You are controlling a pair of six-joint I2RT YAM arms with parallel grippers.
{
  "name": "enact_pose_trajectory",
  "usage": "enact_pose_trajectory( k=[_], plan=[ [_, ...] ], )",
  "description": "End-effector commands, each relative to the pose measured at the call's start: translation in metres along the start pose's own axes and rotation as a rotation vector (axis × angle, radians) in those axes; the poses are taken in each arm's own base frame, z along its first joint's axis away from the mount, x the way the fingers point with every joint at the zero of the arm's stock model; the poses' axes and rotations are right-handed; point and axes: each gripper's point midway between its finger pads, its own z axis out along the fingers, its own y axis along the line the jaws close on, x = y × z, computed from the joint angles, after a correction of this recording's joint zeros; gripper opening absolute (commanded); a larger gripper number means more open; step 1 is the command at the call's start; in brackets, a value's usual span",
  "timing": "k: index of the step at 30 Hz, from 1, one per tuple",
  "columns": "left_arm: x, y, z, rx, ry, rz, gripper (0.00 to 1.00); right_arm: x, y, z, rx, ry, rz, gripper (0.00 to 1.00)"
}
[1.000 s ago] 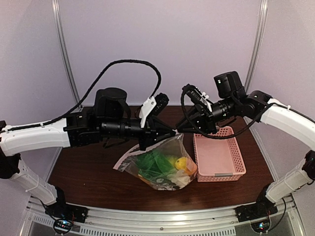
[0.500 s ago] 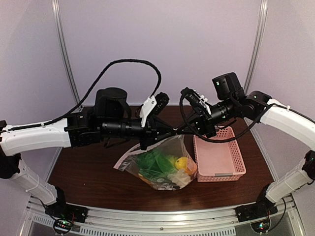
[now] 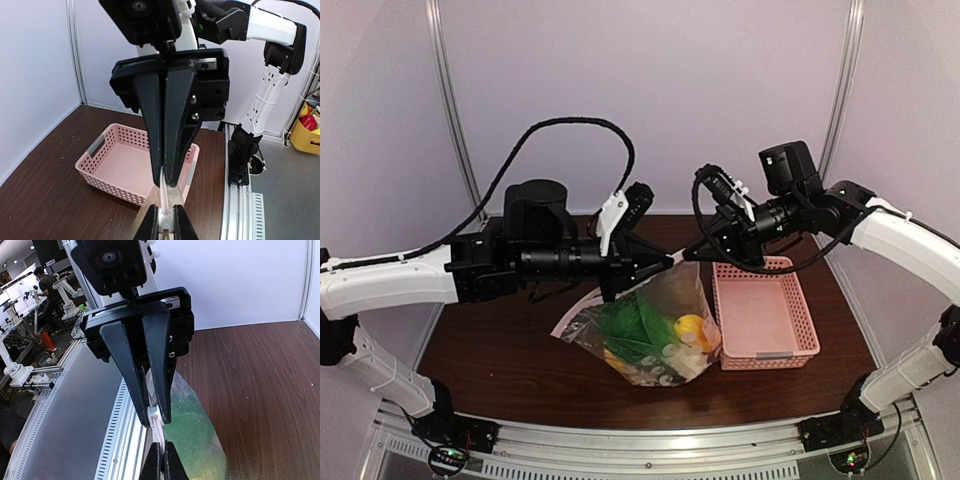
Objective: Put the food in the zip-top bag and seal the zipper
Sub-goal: Zip the zipper of the food storage bag.
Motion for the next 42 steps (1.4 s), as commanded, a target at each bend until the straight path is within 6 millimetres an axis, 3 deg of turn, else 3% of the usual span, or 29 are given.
enact_pose_trajectory(
  k=[1,9,19,35,42],
  plan=[
    [0.010,-0.001,-0.017,-0.013,0.010,-0.021,0.00,-0.027,-0.005,-0.028,0.054,-0.091,-0.035,0.00],
    [0.029,0.004,-0.031,-0.060,0.052,-0.046,0.02,-0.024,-0.012,-0.040,0.096,-0.091,-0.031,0.00],
    [0.053,0.011,-0.074,-0.161,0.091,-0.088,0.02,-0.027,-0.057,-0.077,0.224,-0.149,-0.017,0.00],
    [0.084,0.018,-0.111,-0.256,0.112,-0.144,0.03,-0.026,-0.081,-0.079,0.266,-0.193,0.026,0.00],
    [0.084,0.022,-0.117,-0.285,0.096,-0.134,0.04,-0.023,-0.086,-0.076,0.266,-0.191,0.034,0.00]
  ],
)
